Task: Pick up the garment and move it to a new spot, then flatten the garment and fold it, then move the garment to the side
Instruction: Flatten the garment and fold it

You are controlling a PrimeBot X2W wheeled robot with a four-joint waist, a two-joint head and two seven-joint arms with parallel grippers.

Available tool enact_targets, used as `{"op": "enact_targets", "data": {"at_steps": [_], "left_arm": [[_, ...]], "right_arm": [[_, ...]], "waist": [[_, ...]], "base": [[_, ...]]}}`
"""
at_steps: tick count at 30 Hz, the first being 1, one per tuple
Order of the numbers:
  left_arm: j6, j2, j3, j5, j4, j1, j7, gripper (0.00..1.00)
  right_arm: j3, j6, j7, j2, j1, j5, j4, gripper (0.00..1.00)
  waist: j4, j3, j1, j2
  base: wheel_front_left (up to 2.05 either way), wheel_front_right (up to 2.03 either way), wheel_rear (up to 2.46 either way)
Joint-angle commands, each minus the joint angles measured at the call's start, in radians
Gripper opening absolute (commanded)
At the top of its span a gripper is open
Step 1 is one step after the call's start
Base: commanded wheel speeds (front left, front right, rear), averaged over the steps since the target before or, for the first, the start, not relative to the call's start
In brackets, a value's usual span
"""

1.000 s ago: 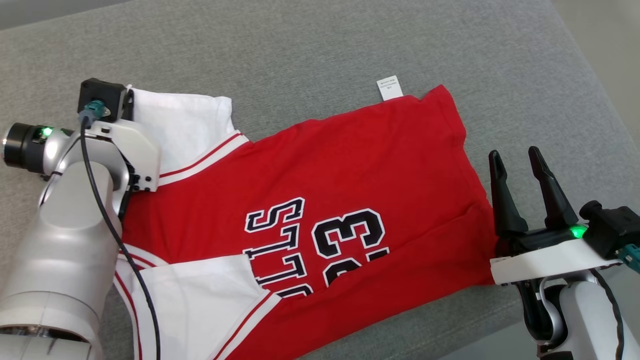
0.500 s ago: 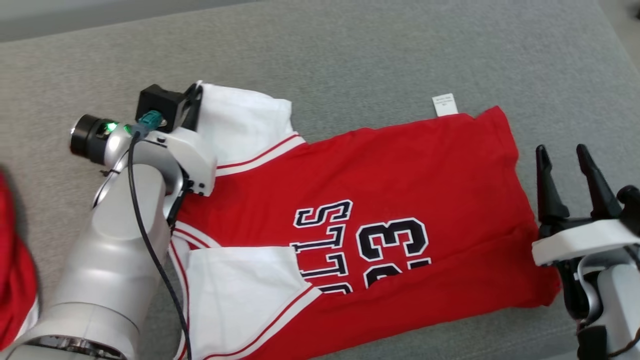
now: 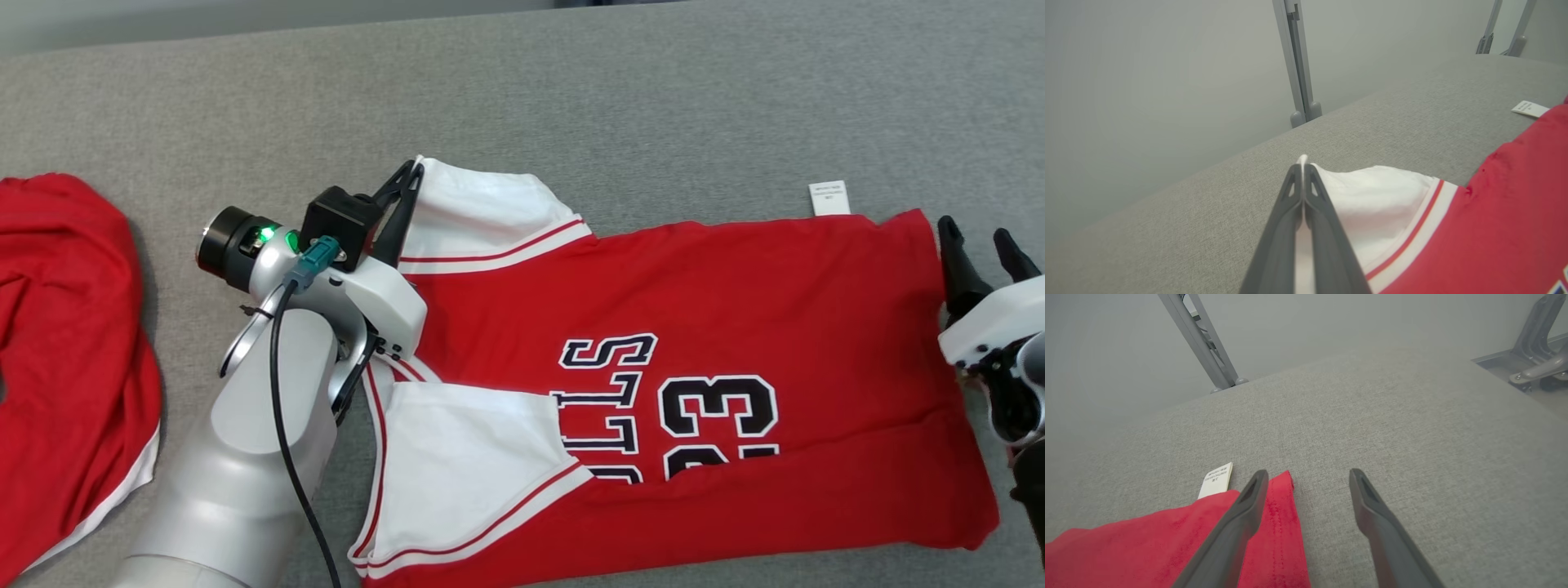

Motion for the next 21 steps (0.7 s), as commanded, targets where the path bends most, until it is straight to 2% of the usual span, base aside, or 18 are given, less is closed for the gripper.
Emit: {"op": "enact_targets", "data": {"at_steps": [1,8,21], "left_arm": [[-0.005,0.002,-0.004,-0.006,-0.012,0.008,-0.003,0.0],[-0.008,0.0,-0.024,-0.007,-0.051,0.007,-0.004,0.0],[-0.001,-0.005,-0.039,-0.019,-0.078,-0.007,-0.004,0.0]], "right_arm": [[0.006,0.0,0.023,-0.017,-0.02,0.035,0.016,1.0],[0.124,0.0,0.17,-0.084,-0.113,0.178,0.103,1.0],[0.318,0.0,0.207,-0.112,-0.186,0.234,0.181,1.0]], "waist": [[0.016,0.01,0.0,0.0],[0.056,0.042,0.0,0.0],[0.082,0.055,0.0,0.0]], "base": [[0.0,0.0,0.0],[0.0,0.0,0.0],[0.0,0.0,0.0]]}}
